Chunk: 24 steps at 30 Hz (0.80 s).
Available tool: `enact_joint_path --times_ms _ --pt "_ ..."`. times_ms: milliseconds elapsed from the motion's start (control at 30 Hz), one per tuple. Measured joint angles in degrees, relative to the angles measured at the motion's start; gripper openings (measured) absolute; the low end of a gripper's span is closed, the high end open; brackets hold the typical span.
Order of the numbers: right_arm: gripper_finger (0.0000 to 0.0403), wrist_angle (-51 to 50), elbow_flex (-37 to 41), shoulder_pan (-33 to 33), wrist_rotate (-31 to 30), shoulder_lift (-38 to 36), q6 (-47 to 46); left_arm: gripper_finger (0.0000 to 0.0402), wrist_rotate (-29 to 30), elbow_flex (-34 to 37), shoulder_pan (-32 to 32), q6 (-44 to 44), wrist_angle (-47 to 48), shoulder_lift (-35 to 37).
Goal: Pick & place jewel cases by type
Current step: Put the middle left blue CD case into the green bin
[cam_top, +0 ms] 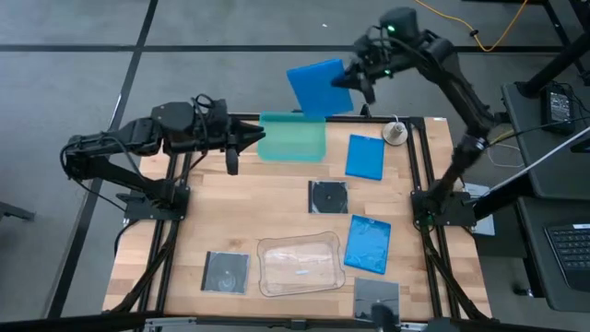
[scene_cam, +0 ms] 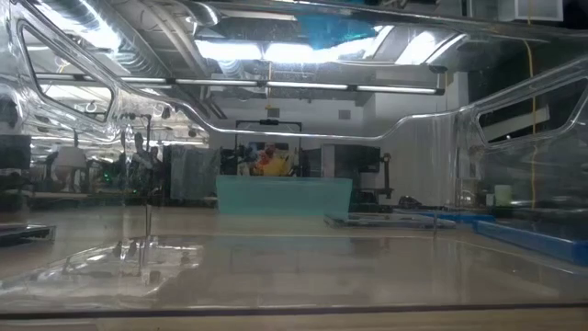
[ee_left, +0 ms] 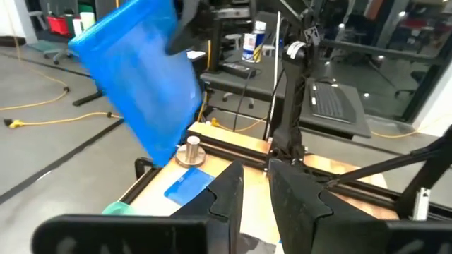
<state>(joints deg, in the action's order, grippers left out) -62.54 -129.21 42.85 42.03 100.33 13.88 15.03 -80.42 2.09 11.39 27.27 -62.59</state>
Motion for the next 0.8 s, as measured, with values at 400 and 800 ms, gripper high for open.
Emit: enact_joint_path --times_ms 400,800 --pt "0.0035 -1.5 -3.6 3.4 -0.6 18.3 7.4 0.0061 0.4 0.0 -0.9 1.5 0.0 -1.1" --pt "0.0036 -7.5 -3.7 -2.1 -12.1 30.0 15.1 0.0061 0.3 0.0 -1.6 -0.2 4.0 -0.9"
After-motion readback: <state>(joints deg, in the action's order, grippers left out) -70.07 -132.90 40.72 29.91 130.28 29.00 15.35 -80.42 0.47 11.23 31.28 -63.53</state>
